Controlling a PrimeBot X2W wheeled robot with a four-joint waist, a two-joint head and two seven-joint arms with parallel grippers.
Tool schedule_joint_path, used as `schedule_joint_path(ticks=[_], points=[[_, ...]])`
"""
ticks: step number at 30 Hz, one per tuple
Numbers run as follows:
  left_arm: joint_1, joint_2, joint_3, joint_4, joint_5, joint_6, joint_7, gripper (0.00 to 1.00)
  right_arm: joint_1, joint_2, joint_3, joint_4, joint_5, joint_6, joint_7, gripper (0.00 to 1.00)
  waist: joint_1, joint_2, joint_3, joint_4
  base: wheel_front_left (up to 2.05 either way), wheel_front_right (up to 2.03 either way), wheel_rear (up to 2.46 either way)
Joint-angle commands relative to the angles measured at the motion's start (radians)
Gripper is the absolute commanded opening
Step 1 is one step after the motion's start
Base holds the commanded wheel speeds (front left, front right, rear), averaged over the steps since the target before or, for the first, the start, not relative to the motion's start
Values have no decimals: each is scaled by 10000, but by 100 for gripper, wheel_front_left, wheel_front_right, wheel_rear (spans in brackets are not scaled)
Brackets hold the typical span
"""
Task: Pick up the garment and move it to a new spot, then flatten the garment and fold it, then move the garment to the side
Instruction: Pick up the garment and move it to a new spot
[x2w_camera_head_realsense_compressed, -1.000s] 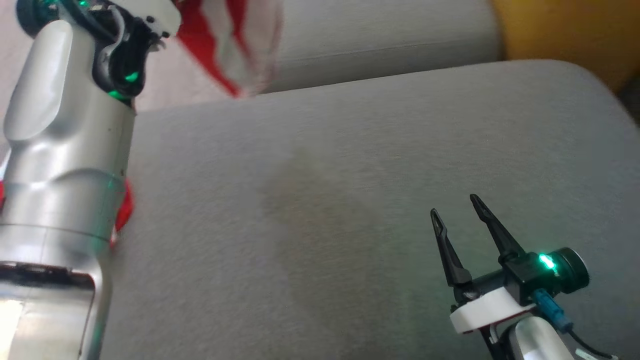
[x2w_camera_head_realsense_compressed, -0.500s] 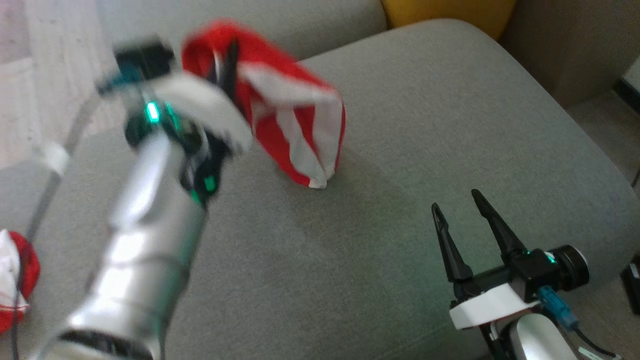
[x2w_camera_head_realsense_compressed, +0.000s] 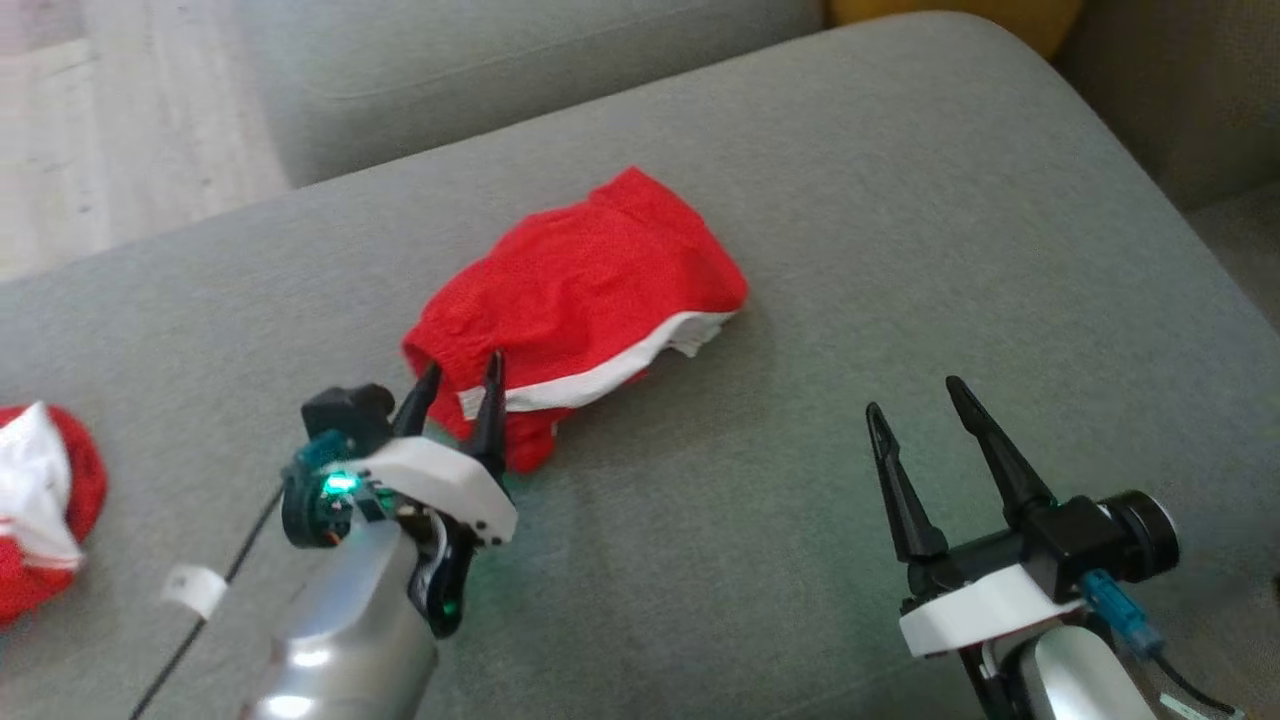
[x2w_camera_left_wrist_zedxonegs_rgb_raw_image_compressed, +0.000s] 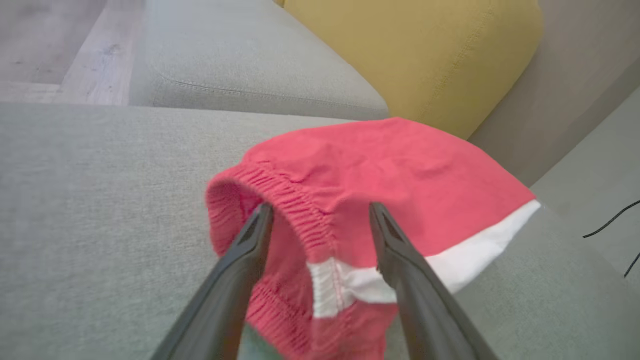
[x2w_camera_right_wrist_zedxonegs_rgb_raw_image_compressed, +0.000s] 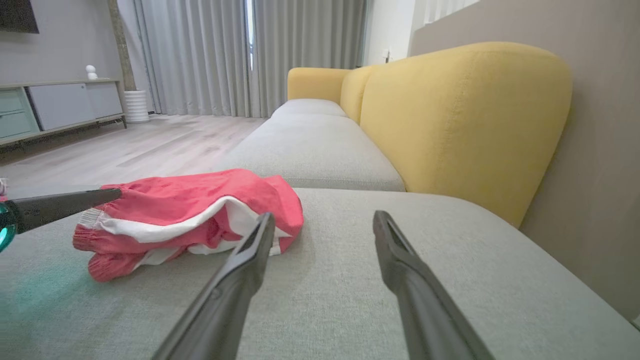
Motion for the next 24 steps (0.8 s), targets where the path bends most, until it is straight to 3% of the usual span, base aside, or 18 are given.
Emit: schedule_joint_path(ticks=[1,6,10,14,18,24], points=[[-139,114,139,-217,158,-46,-301,100,-237,48,192,-280,41,75,-105,100,-1,-1,-213,384,0,0,0],[435,73,0,-814,927,676,-774,100,-28,48,121,-285,112,75,-105,100,-1,-1,-609,1297,0,0,0],[1394,185,746,-2807,2012,1700,-788,100,168,48,55,-277,214,75,-105,100,-1,-1,-930,2048,0,0,0],[2802,262,1506,-4884,3142,2374,-790,100,375,48,-142,-275,424,75,-105,100,-1,-1,-1254,2690,0,0,0],[4246,248,2169,-6659,3948,2652,-791,100,539,49,-259,-288,534,75,-105,100,-1,-1,-1516,3061,0,0,0],[6320,131,2769,-8605,4690,2723,-792,100,993,49,-434,-382,647,75,-105,100,-1,-1,-1837,3290,0,0,0]])
